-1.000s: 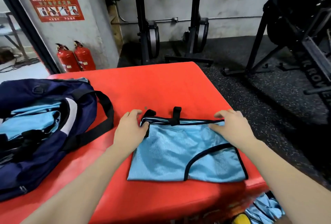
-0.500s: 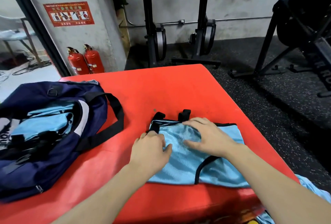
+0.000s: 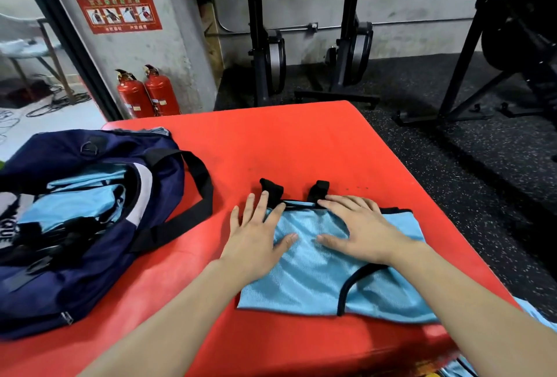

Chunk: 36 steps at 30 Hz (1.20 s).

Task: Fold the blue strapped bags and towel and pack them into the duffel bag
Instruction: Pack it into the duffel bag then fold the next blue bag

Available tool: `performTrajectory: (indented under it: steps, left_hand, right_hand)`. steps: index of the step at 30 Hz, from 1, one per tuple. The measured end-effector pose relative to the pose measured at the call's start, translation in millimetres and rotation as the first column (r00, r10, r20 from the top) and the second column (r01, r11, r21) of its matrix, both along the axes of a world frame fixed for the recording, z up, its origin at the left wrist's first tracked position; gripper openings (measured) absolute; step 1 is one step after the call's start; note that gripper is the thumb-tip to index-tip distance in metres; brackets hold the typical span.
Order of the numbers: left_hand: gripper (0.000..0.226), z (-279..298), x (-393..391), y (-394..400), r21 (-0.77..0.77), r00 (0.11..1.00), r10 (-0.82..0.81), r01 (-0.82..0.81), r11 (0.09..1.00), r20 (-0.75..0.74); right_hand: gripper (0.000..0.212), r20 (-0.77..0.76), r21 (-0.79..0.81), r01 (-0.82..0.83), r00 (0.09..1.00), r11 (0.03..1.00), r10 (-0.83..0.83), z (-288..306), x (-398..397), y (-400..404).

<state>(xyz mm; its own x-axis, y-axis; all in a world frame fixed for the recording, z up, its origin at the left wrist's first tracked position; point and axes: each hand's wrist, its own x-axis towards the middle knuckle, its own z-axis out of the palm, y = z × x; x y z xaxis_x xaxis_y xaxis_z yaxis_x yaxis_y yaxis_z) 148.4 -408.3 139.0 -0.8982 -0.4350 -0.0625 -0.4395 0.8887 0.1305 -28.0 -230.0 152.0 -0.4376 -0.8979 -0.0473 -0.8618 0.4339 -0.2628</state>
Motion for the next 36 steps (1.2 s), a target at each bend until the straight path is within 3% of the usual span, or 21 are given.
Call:
performTrajectory:
  steps: [3, 5, 10, 13, 19, 22, 26, 30, 32, 34, 36]
  left_hand:
    - [0.072, 5.5, 2.8, 20.5, -0.069, 0.996, 0.052, -0.057, 0.996, -0.072]
    - [0.072, 7.0, 6.7, 44.1, -0.015, 0.988, 0.106, -0.109, 0.994, -0.11]
    - [0.096, -6.9, 13.3, 91.7, 0.067, 0.981, 0.192, -0.194, 0.979, 0.039]
    - [0.088, -13.4, 4.9, 85.3, 0.01, 0.983, 0.175, -0.175, 0.984, 0.05]
    - [0.088, -12.1, -24.0, 44.1, -0.044, 0.998, 0.012, -0.009, 0.999, 0.065]
    - [0.087, -10.3, -46.5, 15.3, -0.056, 0.988, -0.144, 0.147, 0.988, 0.065]
    - [0.074, -1.9, -86.6, -34.0, -0.209, 0.904, -0.404, 0.426, 0.88, 0.141]
    - [0.068, 10.3, -110.6, -61.1, -0.348, 0.9, -0.378, 0.434, 0.831, 0.218]
    - [0.065, 10.1, -111.1, -54.1, -0.285, 0.944, -0.289, 0.325, 0.902, 0.162]
    - [0.064, 7.5, -107.6, -38.1, -0.085, 0.99, -0.138, 0.14, 0.986, 0.032]
    - [0.066, 2.9, -105.5, -21.3, 0.047, 0.998, -0.068, 0.068, 0.997, -0.016]
  right_hand:
    - [0.083, -0.03, 0.005, 0.011, 0.999, 1.0, -0.011, 3.8, -5.9, 13.5]
    - [0.086, -0.074, 0.019, 0.031, 0.997, 0.999, -0.03, 0.2, -12.7, 28.1]
    - [0.09, -0.084, 0.047, 0.109, 0.991, 0.993, -0.105, -15.1, -22.5, 62.7]
    - [0.087, -0.096, 0.041, 0.148, 0.985, 0.988, -0.144, -18.7, -17.2, 65.1]
    - [0.088, -0.157, 0.044, 0.21, 0.967, 0.977, -0.201, -16.9, -5.1, 70.9]
    - [0.094, -0.208, 0.03, 0.248, 0.949, 0.968, -0.236, -16.2, -1.3, 78.2]
    - [0.091, -0.258, -0.038, 0.247, 0.934, 0.968, -0.248, -14.0, 11.8, 85.4]
    - [0.083, -0.228, -0.06, 0.171, 0.957, 0.983, -0.181, -12.4, 35.6, 81.4]
    - [0.081, -0.175, -0.046, 0.143, 0.973, 0.989, -0.149, -7.6, 42.3, 78.2]
    - [0.079, -0.105, -0.021, 0.112, 0.988, 0.994, -0.113, -0.1, 45.5, 76.8]
    - [0.077, -0.054, -0.006, 0.077, 0.996, 0.997, -0.077, 4.0, 47.5, 77.6]
